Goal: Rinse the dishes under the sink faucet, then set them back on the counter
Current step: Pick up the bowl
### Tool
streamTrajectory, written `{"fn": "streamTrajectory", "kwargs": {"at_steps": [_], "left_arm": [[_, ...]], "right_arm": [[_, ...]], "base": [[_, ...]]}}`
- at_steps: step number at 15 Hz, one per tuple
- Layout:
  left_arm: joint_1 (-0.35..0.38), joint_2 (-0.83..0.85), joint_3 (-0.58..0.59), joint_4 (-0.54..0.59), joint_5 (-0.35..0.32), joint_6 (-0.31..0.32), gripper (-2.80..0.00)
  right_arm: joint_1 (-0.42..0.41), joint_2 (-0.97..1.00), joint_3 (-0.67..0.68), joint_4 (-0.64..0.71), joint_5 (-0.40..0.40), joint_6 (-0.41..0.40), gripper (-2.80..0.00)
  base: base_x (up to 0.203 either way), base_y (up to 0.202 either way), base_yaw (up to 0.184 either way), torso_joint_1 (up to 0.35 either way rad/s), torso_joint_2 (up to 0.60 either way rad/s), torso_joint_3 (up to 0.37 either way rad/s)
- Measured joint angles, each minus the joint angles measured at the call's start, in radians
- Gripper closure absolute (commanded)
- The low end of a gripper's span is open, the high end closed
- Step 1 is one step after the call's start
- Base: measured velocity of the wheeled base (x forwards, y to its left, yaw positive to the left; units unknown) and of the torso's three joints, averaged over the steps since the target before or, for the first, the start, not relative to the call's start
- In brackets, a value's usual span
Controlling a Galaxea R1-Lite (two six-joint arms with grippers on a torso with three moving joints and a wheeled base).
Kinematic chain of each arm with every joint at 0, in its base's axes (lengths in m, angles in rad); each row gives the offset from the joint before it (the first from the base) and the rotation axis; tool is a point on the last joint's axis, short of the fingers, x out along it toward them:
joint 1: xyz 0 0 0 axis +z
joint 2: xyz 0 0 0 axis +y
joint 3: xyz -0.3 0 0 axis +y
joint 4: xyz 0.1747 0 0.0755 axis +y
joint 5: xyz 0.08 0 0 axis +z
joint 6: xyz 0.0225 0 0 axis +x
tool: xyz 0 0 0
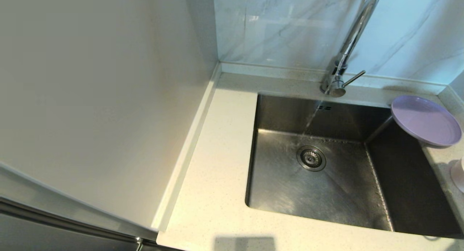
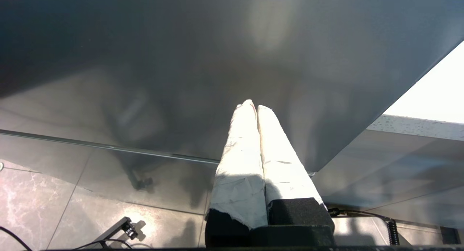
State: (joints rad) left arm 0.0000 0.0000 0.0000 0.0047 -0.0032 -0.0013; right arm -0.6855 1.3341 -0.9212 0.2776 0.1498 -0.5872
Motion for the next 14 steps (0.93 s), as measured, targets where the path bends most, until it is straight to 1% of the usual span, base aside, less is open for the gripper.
{"fn": "streamTrajectory", "kwargs": {"at_steps": [2, 4, 8, 10, 11, 12, 14], "left_arm": [[0.000, 0.000, 0.000, 0.000, 0.001, 0.000, 0.00], [0.000, 0.000, 0.000, 0.000, 0.000, 0.000, 0.00], [0.000, 0.000, 0.000, 0.000, 0.000, 0.000, 0.00], [0.000, 0.000, 0.000, 0.000, 0.000, 0.000, 0.00], [0.000, 0.000, 0.000, 0.000, 0.000, 0.000, 0.00], [0.000, 0.000, 0.000, 0.000, 0.000, 0.000, 0.00], [0.000, 0.000, 0.000, 0.000, 0.000, 0.000, 0.00]], "right_arm": [[0.003, -0.029, -0.046, 0.055, 0.019, -0.014, 0.00], [0.008, -0.050, -0.104, 0.173, 0.020, -0.023, 0.00], [0.028, -0.063, -0.224, 0.473, 0.016, -0.030, 0.00], [0.036, -0.059, -0.292, 0.627, -0.011, -0.029, 0.00], [0.038, -0.053, -0.316, 0.672, -0.020, -0.028, 0.00], [0.039, -0.045, -0.337, 0.686, -0.023, -0.028, 0.00], [0.041, -0.028, -0.364, 0.682, -0.024, -0.027, 0.00]], "base": [[0.000, 0.000, 0.000, 0.000, 0.00, 0.000], [0.000, 0.000, 0.000, 0.000, 0.00, 0.000], [0.000, 0.000, 0.000, 0.000, 0.00, 0.000], [0.000, 0.000, 0.000, 0.000, 0.00, 0.000], [0.000, 0.000, 0.000, 0.000, 0.00, 0.000], [0.000, 0.000, 0.000, 0.000, 0.00, 0.000], [0.000, 0.000, 0.000, 0.000, 0.00, 0.000]]}}
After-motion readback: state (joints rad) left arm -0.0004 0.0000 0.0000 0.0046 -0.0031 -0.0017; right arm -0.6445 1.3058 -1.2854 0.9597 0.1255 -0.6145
